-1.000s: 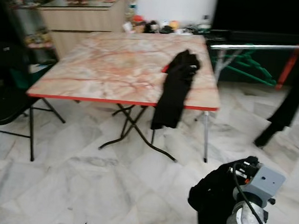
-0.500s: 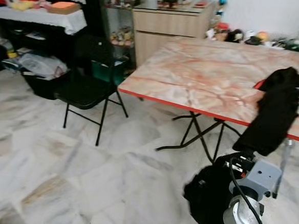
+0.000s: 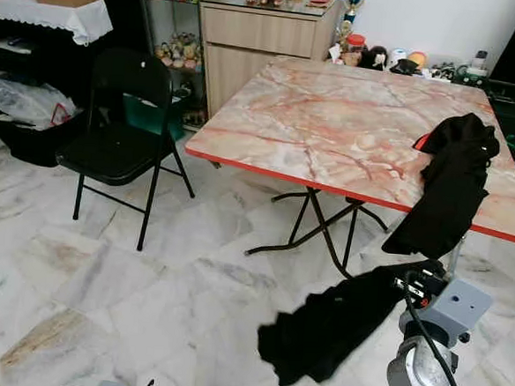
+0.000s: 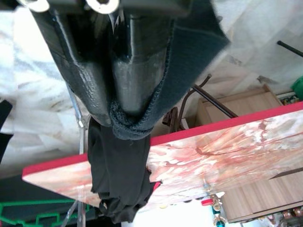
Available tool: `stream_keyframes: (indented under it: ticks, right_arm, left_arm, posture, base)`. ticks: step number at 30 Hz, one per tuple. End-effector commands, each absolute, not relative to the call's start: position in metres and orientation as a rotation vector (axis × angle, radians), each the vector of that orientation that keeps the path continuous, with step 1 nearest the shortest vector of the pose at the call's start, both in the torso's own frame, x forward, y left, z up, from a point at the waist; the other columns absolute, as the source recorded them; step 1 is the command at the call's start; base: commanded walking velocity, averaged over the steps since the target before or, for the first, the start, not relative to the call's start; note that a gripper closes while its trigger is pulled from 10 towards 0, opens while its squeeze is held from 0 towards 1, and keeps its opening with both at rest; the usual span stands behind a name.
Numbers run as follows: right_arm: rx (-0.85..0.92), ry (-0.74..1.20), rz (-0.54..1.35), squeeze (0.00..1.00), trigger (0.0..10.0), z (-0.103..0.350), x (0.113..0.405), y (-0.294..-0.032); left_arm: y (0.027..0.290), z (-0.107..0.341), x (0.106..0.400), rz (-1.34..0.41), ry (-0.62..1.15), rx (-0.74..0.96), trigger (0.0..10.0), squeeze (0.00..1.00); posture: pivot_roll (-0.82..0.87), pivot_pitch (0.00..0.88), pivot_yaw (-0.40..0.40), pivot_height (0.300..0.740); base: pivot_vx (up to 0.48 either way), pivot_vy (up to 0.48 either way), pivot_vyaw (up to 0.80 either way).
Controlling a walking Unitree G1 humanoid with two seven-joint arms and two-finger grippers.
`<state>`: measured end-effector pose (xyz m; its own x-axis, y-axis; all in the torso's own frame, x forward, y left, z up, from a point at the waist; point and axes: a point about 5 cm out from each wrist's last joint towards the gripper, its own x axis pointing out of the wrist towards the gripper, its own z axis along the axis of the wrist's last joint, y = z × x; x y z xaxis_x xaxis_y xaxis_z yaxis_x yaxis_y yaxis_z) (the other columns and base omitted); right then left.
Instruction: Hang hanger
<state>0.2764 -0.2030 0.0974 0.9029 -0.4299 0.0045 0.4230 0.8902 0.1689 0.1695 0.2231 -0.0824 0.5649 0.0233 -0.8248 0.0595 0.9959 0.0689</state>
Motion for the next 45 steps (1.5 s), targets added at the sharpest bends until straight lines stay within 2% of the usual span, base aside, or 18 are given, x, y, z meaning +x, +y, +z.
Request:
stream_keyframes:
  ticks: [1,6,14,31,34,35,36,38,39,41,45]
  right_arm:
    - [0.185,-0.076,-0.44,0.0,10.0,0.106,0.282,-0.203]
    - [0.183,-0.083,-0.443,0.0,10.0,0.107,0.283,-0.202]
    - [0.171,-0.104,-0.405,0.0,10.0,0.111,0.286,-0.197]
    - [0.079,-0.159,-0.106,0.0,10.0,0.126,0.3,-0.158]
    - [0.033,-0.211,-0.044,0.0,10.0,0.146,0.31,-0.149]
    - [0.038,-0.3,-0.024,0.0,10.0,0.177,0.324,-0.145]
    - [0.032,-0.331,-0.016,0.0,10.0,0.189,0.329,-0.144]
    - [0.037,-0.554,0.023,0.0,10.0,0.263,0.346,-0.143]
    - [0.037,-0.554,0.023,0.0,10.0,0.263,0.346,-0.143]
    - [-0.016,-0.681,0.004,0.0,10.0,0.312,0.354,-0.15]
    - [-0.04,-0.744,-0.076,0.0,10.0,0.346,0.363,-0.165]
  left_arm:
    - [0.223,-0.084,0.167,-0.015,0.982,0.084,10.0,0.0]
    - [0.224,-0.083,0.168,-0.013,0.982,0.094,10.0,0.0]
    - [0.224,-0.084,0.166,-0.013,0.986,0.088,10.0,0.0]
    - [0.221,-0.084,0.168,-0.028,0.986,0.09,10.0,0.0]
    - [0.22,-0.084,0.168,-0.034,0.983,0.089,10.0,0.0]
    - [0.217,-0.084,0.168,-0.049,0.983,0.073,10.0,0.0]
    - [0.215,-0.084,0.169,-0.056,0.981,0.067,10.0,0.0]
    - [0.214,-0.084,0.17,-0.059,0.977,0.067,10.0,0.0]
    - [0.214,-0.084,0.17,-0.059,0.977,0.067,10.0,0.0]
    - [0.214,-0.084,0.17,-0.058,0.983,0.068,10.0,0.0]
    - [0.211,-0.085,0.169,-0.059,0.983,0.057,10.0,0.0]
  posture:
    - [0.07,0.034,0.012,0.74]
    - [0.07,0.035,0.012,0.74]
    - [0.06,0.024,0.014,0.74]
    - [0.06,0.0,0.013,0.74]
    - [0.06,0.0,0.014,0.74]
    - [0.04,0.0,0.02,0.74]
    - [0.04,0.0,0.02,0.74]
    - [0.03,0.006,0.021,0.74]
    - [0.03,0.006,0.021,0.74]
    - [0.03,0.007,0.017,0.74]
    - [0.05,0.011,0.004,0.74]
  base:
    - [0.345,0.0,-0.7]
    - [0.368,0.0,-0.79]
    - [0.384,0.0,0.0]
    - [0.395,0.0,0.0]
    - [0.387,0.0,0.0]
    - [0.0,0.0,0.0]
    - [0.0,0.0,0.0]
    - [0.0,0.0,0.0]
    - [0.0,0.0,0.0]
    - [0.0,0.0,0.0]
    - [0.0,0.0,0.0]
